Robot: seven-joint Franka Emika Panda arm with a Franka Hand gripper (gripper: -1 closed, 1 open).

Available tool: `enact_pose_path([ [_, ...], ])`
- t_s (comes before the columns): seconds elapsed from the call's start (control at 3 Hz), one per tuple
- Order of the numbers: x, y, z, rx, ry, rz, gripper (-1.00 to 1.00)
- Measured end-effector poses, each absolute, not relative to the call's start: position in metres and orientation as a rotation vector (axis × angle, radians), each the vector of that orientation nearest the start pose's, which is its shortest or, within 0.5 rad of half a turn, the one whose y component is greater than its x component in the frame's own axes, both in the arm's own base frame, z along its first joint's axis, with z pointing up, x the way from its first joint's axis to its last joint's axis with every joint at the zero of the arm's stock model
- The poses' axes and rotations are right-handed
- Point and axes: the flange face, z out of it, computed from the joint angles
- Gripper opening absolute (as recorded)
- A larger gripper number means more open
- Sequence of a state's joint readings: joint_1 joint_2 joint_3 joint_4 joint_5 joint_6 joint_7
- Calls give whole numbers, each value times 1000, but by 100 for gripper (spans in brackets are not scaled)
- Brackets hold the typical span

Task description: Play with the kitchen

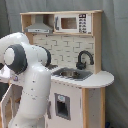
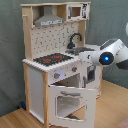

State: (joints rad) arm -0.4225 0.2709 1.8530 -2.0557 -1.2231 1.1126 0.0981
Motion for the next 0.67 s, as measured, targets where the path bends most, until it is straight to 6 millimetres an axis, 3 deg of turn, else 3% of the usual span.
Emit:
enact_pose_path([
  [0.67,214,457,503,1262,1208,424,100],
])
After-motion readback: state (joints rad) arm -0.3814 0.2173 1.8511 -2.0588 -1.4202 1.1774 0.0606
